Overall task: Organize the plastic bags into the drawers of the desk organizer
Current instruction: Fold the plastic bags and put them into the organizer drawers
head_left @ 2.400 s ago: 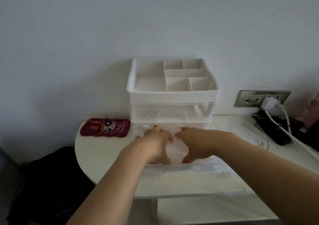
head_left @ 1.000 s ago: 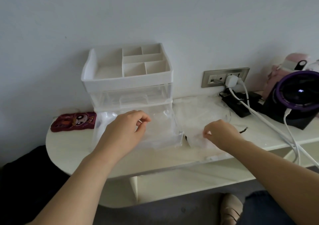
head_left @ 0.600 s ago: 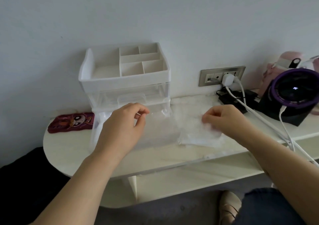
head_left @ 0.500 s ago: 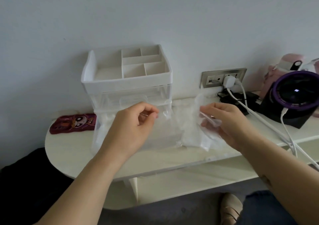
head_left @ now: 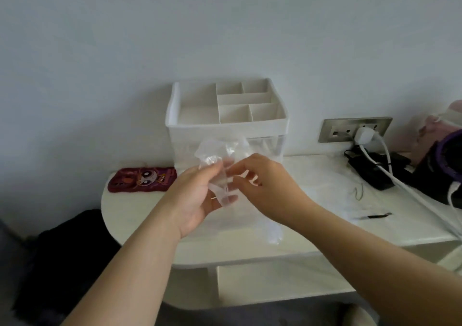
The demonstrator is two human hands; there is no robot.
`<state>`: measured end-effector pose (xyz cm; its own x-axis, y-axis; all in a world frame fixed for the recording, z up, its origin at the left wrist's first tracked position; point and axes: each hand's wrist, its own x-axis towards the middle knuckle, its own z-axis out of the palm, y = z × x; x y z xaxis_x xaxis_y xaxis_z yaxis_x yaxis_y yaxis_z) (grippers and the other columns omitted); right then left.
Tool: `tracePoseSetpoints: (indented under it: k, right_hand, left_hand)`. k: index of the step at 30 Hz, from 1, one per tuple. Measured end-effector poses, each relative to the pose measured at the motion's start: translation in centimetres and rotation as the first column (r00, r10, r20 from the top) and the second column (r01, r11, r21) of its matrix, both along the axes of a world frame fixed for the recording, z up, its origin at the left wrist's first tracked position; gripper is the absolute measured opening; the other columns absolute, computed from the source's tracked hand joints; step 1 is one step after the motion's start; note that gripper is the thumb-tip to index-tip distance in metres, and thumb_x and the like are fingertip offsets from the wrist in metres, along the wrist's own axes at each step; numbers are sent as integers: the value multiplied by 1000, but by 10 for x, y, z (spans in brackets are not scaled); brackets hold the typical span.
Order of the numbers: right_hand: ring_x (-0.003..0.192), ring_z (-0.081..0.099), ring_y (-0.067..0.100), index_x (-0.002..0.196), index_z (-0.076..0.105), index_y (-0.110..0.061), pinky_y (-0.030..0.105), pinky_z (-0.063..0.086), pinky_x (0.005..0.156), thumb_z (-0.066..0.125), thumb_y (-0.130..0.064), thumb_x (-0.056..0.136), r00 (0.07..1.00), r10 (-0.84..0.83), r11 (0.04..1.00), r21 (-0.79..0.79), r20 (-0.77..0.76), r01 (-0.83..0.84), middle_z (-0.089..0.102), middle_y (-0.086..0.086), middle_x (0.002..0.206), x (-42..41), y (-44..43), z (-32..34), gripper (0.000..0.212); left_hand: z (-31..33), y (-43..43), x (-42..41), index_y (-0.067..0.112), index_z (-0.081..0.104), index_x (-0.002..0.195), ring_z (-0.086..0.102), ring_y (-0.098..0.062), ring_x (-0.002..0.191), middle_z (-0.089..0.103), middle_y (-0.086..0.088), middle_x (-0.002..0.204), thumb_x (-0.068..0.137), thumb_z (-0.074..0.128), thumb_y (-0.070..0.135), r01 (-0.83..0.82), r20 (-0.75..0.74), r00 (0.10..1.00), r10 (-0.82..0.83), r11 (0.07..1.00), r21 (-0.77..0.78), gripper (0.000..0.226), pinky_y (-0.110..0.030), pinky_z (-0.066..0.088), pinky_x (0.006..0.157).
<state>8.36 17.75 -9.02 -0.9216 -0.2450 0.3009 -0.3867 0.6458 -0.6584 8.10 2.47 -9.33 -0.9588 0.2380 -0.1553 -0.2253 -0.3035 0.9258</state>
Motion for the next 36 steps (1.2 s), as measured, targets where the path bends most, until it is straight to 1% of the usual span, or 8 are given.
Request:
tracePoseSetpoints:
  k: [5, 9, 13, 17, 21, 26, 31, 36]
  right_hand:
    - [122, 44, 12, 125, 57, -27, 25, 37, 101, 56, -29, 91, 998, 44, 922, 382, 49, -59, 51, -7, 132, -21, -1, -23, 34]
    - [133, 35, 12, 132, 51, -28, 28, 32, 108, 58, -33, 90, 984, 45, 885, 450, 170, -118, 41, -8, 144, -30, -2, -22, 43]
    - [137, 30, 13, 138, 44, -30, 31, 29, 110, 60, -35, 89, 969, 66, 834, 521, 236, -184, 32, -7, 150, -39, -3, -18, 52]
    - [142, 21, 14, 143, 37, -26, 31, 20, 114, 55, -30, 93, 955, 87, 776, 582, 284, -244, 21, -3, 156, -44, -6, -19, 53]
    - [139, 29, 14, 143, 39, -26, 31, 23, 114, 51, -26, 96, 960, 130, 748, 611, 249, -260, 31, -4, 153, -41, -5, -11, 49]
    - [116, 53, 10, 130, 54, -23, 19, 37, 92, 64, -38, 87, 960, 162, 730, 628, 227, -271, 55, -6, 131, -37, 0, 15, 47]
    - [121, 48, 19, 137, 45, -20, 30, 40, 98, 70, -37, 82, 933, 57, 561, 761, 356, -325, 50, -1, 134, -43, -2, 9, 63]
    - [121, 47, 22, 141, 38, -19, 32, 41, 100, 70, -30, 83, 927, 26, 569, 756, 375, -322, 46, 3, 135, -48, 2, -4, 67]
  left_hand:
    - [-9, -13, -7, 19, 69, 95, 70, -20, 90, 73, 2, 96, 93, 56, 25, -227, -86, 974, 210, 889, -397, 15, -47, 52, 90]
    - [-5, -26, -7, 21, 66, 88, 67, -19, 84, 71, 6, 85, 89, 51, 23, -322, -326, 940, 100, 577, -751, 14, -40, 53, 77]
    - [-3, -35, -8, 24, 51, 126, 58, -15, 99, 55, 6, 118, 87, 62, 16, -561, -556, 824, 107, 292, -775, 41, -30, 45, 81]
    - [3, -26, -6, 20, 61, 110, 60, -15, 95, 58, 5, 112, 86, 62, 13, -673, -699, 712, -66, 217, -707, 25, -37, 50, 81]
    - [-4, -9, -7, 28, 59, 123, 56, -11, 109, 56, 6, 126, 91, 60, 20, -324, -355, 861, -364, 147, -935, 33, -26, 43, 93]
    - [-5, 0, -20, 23, 37, 143, 43, -18, 129, 36, 1, 148, 89, 64, 26, 40, 32, 916, -399, 12, -999, 61, -27, 38, 101]
    - [-5, 6, -26, 21, 33, 145, 36, -25, 132, 30, -2, 149, 85, 68, 31, 91, 126, 890, -439, -99, -991, 70, -38, 39, 104]
    - [-14, 1, -32, 28, 28, 146, 23, -24, 138, 18, -1, 153, 82, 70, 31, 99, 119, 888, -445, -66, -993, 77, -39, 33, 108]
